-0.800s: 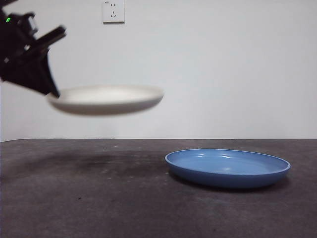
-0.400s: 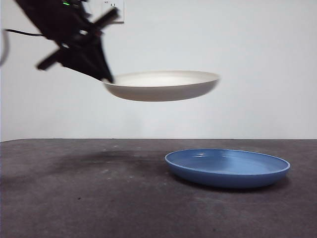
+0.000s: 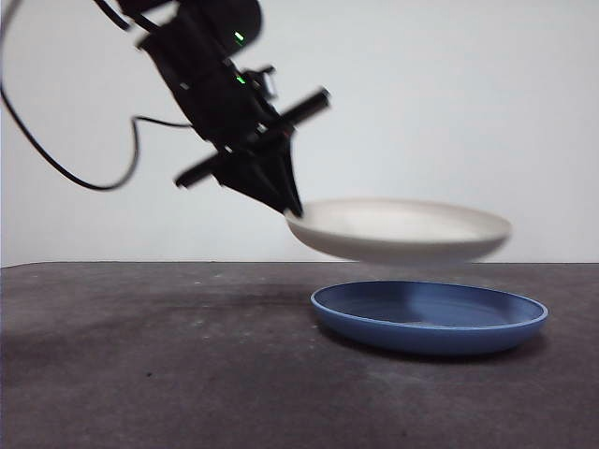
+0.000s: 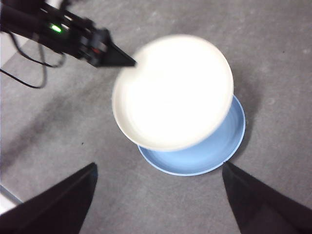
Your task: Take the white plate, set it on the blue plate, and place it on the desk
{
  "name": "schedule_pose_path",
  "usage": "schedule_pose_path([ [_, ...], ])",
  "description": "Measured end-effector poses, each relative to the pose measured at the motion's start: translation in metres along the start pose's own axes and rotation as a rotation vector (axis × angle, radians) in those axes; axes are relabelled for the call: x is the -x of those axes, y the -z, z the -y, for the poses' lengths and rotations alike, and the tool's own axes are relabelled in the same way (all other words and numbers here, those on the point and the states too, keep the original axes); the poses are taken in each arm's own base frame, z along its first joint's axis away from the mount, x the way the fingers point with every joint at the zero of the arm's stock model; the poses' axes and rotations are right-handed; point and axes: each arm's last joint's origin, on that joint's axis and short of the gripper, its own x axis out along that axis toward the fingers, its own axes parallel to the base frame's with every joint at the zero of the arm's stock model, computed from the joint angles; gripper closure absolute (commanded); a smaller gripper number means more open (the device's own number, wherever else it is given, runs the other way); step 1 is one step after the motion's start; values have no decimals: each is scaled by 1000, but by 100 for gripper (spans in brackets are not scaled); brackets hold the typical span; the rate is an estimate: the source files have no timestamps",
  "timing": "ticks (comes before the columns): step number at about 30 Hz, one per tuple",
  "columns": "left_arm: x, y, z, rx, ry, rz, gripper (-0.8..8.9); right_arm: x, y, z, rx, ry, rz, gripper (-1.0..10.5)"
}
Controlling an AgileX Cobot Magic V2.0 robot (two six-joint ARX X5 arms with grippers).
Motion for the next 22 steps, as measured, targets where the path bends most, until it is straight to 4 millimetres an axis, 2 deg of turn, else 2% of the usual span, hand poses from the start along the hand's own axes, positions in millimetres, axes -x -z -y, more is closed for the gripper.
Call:
schedule_pose_path([
  [7, -37, 11, 3, -11, -37, -78, 798, 6, 2, -3, -16, 27, 4, 535],
  [15, -55, 19, 0, -7, -47, -114, 798, 7, 2, -3, -16, 27, 2, 535],
  [17, -56, 18, 2, -13, -42, -105, 753, 7, 3, -3, -19, 27, -2, 535],
  [20, -56, 19, 5, -19, -37, -106, 539, 7, 3, -3, -20, 27, -4, 535],
  [22, -56, 19, 5, -19, -36, -107, 497, 7, 3, -3, -21, 27, -7, 535],
])
